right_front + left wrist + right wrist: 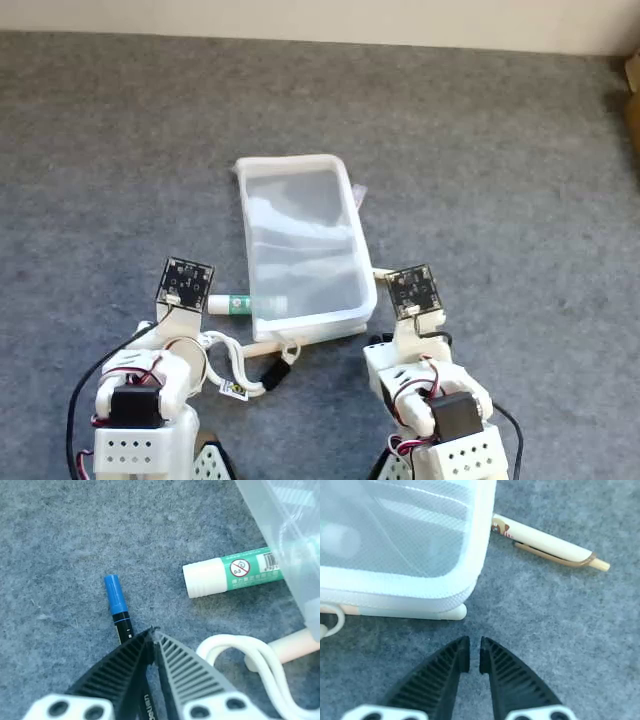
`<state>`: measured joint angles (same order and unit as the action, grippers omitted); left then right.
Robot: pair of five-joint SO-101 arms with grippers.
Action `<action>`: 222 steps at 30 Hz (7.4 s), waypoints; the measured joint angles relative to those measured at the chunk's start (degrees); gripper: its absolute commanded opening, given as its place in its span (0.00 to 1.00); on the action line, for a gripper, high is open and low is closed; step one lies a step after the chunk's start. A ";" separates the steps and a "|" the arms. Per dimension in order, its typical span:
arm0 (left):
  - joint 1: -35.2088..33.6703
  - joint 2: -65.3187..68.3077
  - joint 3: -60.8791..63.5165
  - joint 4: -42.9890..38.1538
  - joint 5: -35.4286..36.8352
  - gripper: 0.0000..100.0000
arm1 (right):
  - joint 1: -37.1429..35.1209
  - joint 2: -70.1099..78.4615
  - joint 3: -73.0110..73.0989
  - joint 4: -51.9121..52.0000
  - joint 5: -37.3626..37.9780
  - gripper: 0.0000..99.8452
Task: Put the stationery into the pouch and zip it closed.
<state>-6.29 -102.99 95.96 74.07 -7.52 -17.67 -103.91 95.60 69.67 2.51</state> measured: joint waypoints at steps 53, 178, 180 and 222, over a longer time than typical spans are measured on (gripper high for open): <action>1.23 0.00 0.00 0.00 0.00 0.01 | 0.00 0.00 0.00 0.53 0.00 0.04; -14.59 -0.70 -10.55 0.00 -1.49 0.01 | -35.16 106.55 -60.13 -12.66 -33.41 0.00; -14.59 -0.70 -10.55 0.00 -1.49 0.01 | -34.02 103.56 -59.60 -12.04 -29.63 0.00; 11.60 -0.70 -17.93 0.00 9.93 0.27 | -24.53 61.80 -46.33 -10.29 -2.99 0.00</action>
<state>5.32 -103.69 78.02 74.07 2.42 -42.20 -42.11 49.27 59.38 -0.48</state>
